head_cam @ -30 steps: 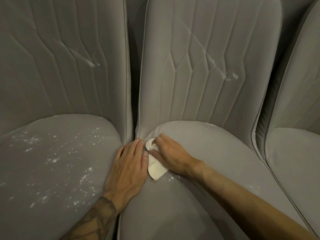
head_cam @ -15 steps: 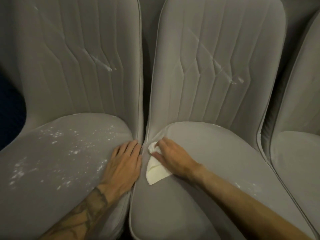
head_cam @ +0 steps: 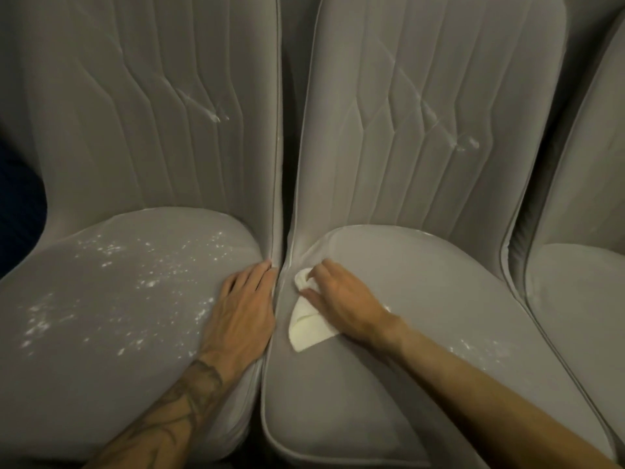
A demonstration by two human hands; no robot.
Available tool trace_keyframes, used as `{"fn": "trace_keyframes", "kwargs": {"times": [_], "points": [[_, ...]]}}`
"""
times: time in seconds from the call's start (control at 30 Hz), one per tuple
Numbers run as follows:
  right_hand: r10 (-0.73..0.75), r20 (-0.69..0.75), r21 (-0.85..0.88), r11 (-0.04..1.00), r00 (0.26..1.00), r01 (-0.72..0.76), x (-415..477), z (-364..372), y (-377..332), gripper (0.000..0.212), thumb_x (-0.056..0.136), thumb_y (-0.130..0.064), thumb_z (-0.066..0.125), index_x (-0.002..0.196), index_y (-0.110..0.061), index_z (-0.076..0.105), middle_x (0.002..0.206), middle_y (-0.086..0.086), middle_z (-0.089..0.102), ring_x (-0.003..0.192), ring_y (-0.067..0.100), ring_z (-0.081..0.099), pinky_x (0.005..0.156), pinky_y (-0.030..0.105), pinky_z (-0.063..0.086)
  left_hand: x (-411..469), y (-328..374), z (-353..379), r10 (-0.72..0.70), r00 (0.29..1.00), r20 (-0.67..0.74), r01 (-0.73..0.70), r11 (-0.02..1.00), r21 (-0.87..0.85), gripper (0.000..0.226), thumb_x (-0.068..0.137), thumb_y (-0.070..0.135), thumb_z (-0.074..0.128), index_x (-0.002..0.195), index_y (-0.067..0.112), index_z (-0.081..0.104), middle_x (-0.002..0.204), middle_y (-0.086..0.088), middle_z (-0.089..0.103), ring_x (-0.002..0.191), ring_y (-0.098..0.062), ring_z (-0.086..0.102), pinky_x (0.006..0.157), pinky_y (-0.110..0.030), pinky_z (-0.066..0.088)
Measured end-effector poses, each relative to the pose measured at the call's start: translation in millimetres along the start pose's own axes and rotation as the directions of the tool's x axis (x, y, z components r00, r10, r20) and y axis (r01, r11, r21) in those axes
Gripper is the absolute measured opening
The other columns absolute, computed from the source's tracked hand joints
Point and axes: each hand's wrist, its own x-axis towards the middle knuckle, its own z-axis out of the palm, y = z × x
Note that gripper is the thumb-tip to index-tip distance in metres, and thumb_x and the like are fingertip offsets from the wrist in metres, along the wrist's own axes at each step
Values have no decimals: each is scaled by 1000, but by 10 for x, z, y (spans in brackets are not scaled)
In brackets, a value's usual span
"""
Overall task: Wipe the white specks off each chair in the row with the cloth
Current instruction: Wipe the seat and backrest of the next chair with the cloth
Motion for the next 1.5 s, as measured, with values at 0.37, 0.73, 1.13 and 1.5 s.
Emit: {"fn": "trace_keyframes", "kwargs": {"times": [0.37, 0.73, 1.13, 1.5], "points": [[58, -94, 56, 997, 994, -53, -69, 82, -202, 33, 100, -38, 53, 108, -7, 57, 105, 14, 58, 95, 32, 55, 87, 37, 40, -4, -22, -26, 3, 997, 81, -3, 1000, -4, 43, 102, 34, 44, 138, 16, 58, 144, -14, 57, 130, -31, 56, 104, -50, 46], [234, -269, 56, 972, 934, -227, 78, 300, -307, 27, 97, -29, 51, 92, -4, 60, 89, 17, 60, 80, 35, 58, 73, 43, 52, -9, 11, -78, 12, 993, 119, -11, 1000, -9, 44, 100, 31, 57, 141, 18, 55, 150, -15, 51, 136, -33, 51, 108, -50, 43], [383, -336, -16, 911, 861, -412, -253, -64, 105, 17, 87, -14, 70, 88, -6, 56, 81, 19, 59, 72, 39, 61, 63, 41, 53, 4, 64, -161, -17, 994, 105, 16, 1000, 11, 36, 106, 21, 48, 139, 13, 61, 146, -19, 56, 132, -36, 55, 106, -54, 47], [615, -337, -50, 744, 713, -666, -798, -438, 847, 34, 102, -35, 50, 106, -1, 57, 111, 22, 57, 102, 41, 54, 89, 45, 39, -24, 78, -208, -6, 992, 123, 8, 1000, -12, 42, 108, 25, 35, 139, 11, 60, 144, -21, 57, 131, -40, 56, 106, -57, 46]]}}
